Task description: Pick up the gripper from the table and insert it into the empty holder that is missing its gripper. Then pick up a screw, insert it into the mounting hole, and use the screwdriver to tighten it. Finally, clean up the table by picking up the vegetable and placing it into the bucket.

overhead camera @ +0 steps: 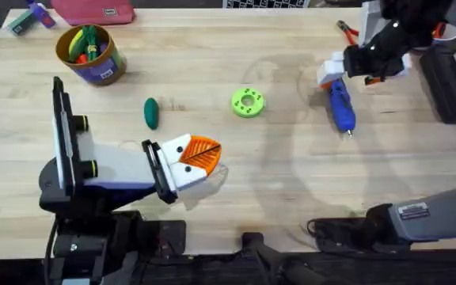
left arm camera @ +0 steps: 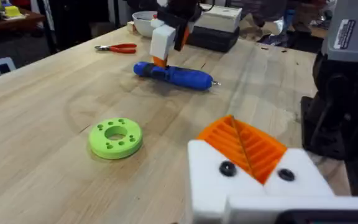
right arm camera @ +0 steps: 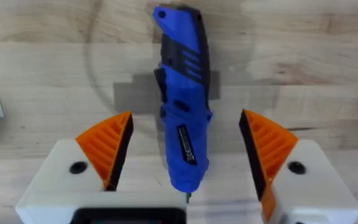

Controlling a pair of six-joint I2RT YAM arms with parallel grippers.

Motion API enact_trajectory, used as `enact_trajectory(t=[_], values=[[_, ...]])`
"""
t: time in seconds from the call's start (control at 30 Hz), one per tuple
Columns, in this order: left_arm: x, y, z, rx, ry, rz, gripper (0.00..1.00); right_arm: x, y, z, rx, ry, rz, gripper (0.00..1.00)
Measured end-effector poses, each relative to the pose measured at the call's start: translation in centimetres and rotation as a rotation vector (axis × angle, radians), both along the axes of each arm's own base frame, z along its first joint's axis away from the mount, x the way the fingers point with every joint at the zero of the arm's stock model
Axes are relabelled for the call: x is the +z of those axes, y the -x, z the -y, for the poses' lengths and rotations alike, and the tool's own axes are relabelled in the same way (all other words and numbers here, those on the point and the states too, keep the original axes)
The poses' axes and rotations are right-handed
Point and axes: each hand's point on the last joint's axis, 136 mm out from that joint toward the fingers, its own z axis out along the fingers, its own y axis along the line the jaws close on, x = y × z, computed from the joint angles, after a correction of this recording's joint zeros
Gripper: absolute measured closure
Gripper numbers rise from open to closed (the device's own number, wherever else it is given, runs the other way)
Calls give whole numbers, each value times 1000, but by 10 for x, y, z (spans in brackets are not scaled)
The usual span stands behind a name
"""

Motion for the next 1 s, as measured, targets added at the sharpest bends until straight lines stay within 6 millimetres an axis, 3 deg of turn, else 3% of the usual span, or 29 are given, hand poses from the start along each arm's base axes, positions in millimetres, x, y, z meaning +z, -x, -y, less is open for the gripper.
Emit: enact_trajectory(t=[0.4,0.83,1.0], values=[[0,0,0,0,0,0,989,-37,-15,2,4,-20,-43,8],[0,0,0,0,0,0,989,-61,-15,6,-5,-22,-93,10],[0,0,0,0,0,0,989,-61,-17,6,1,-23,-90,54]])
